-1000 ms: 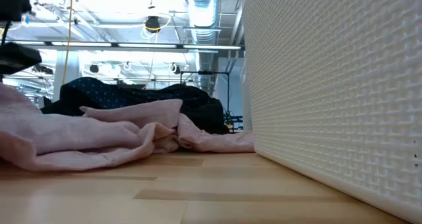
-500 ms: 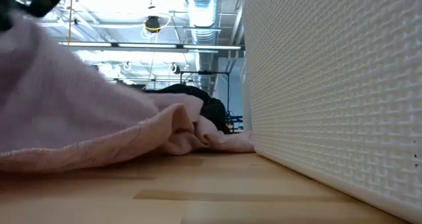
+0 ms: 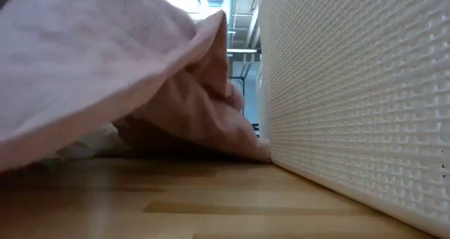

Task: Sort clothes
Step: Put the pink polo shirt into the top white laundry bin

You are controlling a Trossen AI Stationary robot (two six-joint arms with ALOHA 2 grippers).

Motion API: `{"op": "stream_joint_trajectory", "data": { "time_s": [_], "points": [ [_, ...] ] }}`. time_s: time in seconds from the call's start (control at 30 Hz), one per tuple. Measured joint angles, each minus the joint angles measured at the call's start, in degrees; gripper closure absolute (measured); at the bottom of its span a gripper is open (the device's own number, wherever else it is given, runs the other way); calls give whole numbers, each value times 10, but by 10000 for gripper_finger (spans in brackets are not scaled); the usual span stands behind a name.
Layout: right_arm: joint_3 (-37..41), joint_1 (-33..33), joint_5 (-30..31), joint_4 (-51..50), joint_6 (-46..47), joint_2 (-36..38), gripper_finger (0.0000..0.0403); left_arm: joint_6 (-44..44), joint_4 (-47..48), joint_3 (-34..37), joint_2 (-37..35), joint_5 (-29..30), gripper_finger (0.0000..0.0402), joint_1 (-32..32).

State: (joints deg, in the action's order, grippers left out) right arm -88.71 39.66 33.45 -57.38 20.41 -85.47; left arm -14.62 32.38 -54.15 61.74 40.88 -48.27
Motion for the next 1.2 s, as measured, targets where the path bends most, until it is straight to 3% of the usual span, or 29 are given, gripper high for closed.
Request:
{"op": "stream_joint_trajectory", "data": {
  "time_s": [0.33,0.6,0.93,1.2],
  "points": [
    [2,-70,-15,123,-114,-1,138,96,-45,0,-28,20,401,0],
    [69,-152,-148,345,-218,-8,138,195,-106,0,-46,40,401,0],
    [91,-230,-256,474,-261,-72,138,358,-211,0,-78,95,400,20],
    [89,-256,-240,501,-280,-80,138,461,-276,-1,-103,126,400,66]
  ]
}}
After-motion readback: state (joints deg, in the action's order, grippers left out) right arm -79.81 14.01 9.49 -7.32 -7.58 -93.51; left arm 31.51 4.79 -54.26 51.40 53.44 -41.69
